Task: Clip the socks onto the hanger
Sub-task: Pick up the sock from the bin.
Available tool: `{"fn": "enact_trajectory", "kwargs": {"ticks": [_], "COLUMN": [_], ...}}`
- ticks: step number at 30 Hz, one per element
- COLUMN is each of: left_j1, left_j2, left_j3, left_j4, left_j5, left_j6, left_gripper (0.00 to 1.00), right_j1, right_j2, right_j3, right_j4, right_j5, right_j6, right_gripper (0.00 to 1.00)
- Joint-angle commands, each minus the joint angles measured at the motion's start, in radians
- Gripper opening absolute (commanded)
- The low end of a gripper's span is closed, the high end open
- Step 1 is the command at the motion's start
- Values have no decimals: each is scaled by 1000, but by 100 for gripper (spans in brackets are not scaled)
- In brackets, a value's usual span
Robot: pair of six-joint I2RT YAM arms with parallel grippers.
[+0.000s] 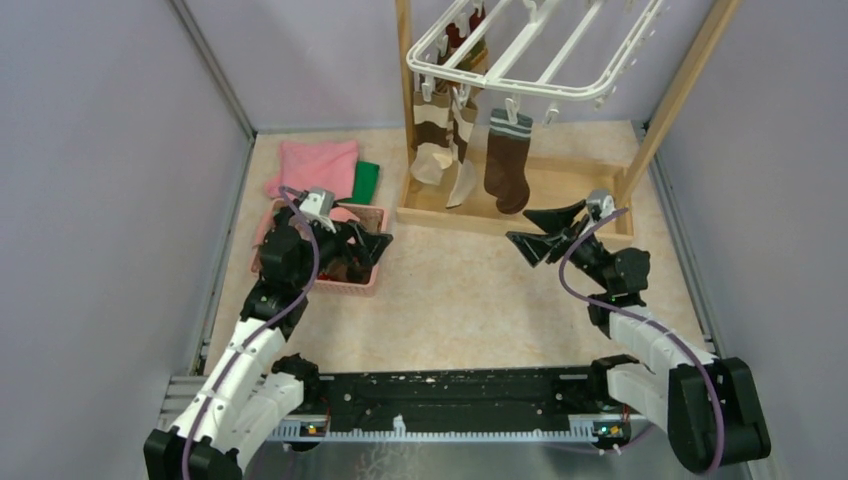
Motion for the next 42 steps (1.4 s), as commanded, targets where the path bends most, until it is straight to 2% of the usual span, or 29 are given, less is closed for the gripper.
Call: {"fn": "enact_trajectory", "kwargs": {"ticks": [1,6,10,18,20,22,26,28,35,42], "left_j1": [5,5,5,3,3,3,3,3,3,-54], "left_j2": [17,96,171,275,285,288,307,324,369,457], "left_j3": [51,127,205,300,320,331,381,421,440,457], "left_j4": [-120,-259,-389,-472,-478,-481,-592,-686,-854,-886], "left_j5": [23,-80,-214,-460,-455,-336,-127,-97,-182,-355], "left_j6": [108,230,338,466,518,560,524,489,422,441], "left_gripper": [99,99,98,92,87,82,70,67,67,66], "right_j1": [22,29,40,71,70,71,71,71,76,78], "right_j2": [39,84,121,155,157,162,161,163,167,158], "right_j3": [-59,-90,-88,-65,-63,-61,-60,-60,-61,-62], "right_j4": [121,178,202,154,155,155,149,148,152,142], "right_j5": [-14,8,20,31,31,31,31,31,27,27], "right_j6": [47,60,65,24,23,22,16,19,30,28], "right_gripper": [75,75,75,75,75,75,75,75,75,75]}}
